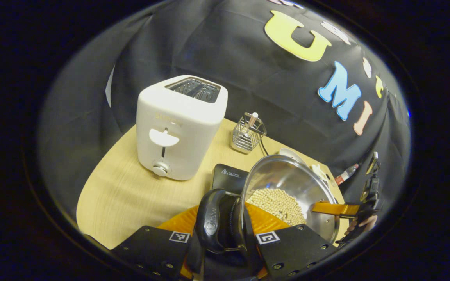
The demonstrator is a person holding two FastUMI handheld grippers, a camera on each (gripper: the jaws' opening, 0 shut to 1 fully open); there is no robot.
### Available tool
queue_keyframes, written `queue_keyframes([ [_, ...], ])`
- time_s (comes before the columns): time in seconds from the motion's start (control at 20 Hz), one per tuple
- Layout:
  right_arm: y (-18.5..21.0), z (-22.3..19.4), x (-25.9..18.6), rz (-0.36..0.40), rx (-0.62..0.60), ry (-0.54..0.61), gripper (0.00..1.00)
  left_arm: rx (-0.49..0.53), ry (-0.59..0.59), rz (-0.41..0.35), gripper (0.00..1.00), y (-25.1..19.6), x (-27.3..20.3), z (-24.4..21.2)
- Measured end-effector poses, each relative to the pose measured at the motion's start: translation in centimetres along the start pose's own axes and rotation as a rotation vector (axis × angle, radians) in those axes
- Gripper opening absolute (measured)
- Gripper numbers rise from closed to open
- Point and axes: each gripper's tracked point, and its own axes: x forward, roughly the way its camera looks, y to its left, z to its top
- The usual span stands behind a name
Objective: First push the handle of the pot to place it horizontally, then grasp the pot with both hands and set it on the induction cooktop.
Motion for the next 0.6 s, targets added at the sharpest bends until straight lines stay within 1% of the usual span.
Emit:
queue_keyframes([
  [0.15, -0.08, -0.07, 0.01, 0.003, 0.000, 0.005, 0.54, -0.002, 0.012, -0.001, 0.47, 0.07, -0.06, -0.18],
  [0.25, -0.10, -0.20, -0.05, -0.002, -0.006, 0.007, 0.56, 0.001, 0.020, 0.000, 0.45, 0.09, -0.10, -0.25],
  [0.3, -0.04, -0.26, -0.09, -0.003, -0.006, 0.011, 0.53, 0.003, 0.024, 0.001, 0.48, 0.14, -0.05, -0.24],
  [0.35, -0.08, -0.41, -0.08, -0.003, -0.005, 0.015, 0.56, 0.004, 0.026, 0.001, 0.48, 0.16, -0.15, -0.30],
  [0.4, -0.10, -0.35, -0.08, -0.004, -0.005, 0.017, 0.56, 0.002, 0.026, 0.003, 0.48, 0.12, -0.12, -0.31],
  [0.45, -0.08, -0.41, -0.08, -0.005, -0.005, 0.022, 0.53, -0.001, 0.027, 0.005, 0.48, 0.16, -0.13, -0.29],
  [0.5, -0.08, -0.48, -0.09, -0.005, -0.003, 0.028, 0.57, -0.002, 0.030, 0.008, 0.49, 0.11, -0.13, -0.33],
  [0.6, -0.14, -0.48, -0.11, -0.010, -0.002, 0.030, 0.57, 0.009, 0.037, 0.016, 0.50, 0.32, -0.14, -0.39],
])
